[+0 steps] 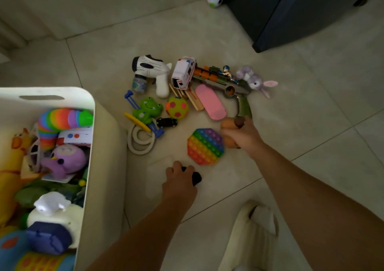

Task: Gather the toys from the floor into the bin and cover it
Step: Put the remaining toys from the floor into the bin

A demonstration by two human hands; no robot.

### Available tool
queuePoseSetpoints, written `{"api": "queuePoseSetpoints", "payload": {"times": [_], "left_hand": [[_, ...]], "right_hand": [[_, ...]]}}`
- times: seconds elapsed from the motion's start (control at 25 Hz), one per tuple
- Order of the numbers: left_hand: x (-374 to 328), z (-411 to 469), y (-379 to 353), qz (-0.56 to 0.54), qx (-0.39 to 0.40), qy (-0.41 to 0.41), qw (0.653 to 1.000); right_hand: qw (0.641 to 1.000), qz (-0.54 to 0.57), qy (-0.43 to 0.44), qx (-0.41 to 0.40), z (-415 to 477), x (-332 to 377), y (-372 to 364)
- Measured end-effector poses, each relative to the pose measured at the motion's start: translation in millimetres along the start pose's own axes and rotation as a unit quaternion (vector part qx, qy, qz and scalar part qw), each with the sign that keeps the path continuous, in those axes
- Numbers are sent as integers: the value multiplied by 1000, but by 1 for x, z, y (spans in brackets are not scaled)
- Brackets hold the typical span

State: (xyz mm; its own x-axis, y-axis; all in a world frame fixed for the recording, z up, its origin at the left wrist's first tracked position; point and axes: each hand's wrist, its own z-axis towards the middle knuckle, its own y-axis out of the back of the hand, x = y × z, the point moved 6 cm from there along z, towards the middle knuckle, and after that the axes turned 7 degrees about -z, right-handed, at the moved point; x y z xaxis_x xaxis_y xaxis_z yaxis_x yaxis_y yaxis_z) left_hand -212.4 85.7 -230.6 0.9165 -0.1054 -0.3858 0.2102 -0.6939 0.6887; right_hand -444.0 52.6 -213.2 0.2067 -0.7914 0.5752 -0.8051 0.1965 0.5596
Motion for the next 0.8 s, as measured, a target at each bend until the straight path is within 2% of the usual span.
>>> {"api": "queuePoseSetpoints", "payload": {"times": [0.12,0.28,0.4,0.52,0.64,0.8], "left_hand": [[9,3,20,-72,-17,4,997],[15,7,42,-144,-36,-6,989],[3,1,56,-198,-61,-21,978],[-21,-19,77,-260,-100,-51,959],[-46,-49,121,-324,-156,-120,925],[-43,-115,218,-374,-303,-209,851]], "right_hand": [[995,-43,-53,69,12,-14,-16],[996,11,-92,5,13,-24,-24],[993,78,-88,4,2,-29,-25],[992,125,-31,5,-31,-15,-26],[987,147,62,5,-73,45,-27],[955,209,204,47,-157,154,-27]]}}
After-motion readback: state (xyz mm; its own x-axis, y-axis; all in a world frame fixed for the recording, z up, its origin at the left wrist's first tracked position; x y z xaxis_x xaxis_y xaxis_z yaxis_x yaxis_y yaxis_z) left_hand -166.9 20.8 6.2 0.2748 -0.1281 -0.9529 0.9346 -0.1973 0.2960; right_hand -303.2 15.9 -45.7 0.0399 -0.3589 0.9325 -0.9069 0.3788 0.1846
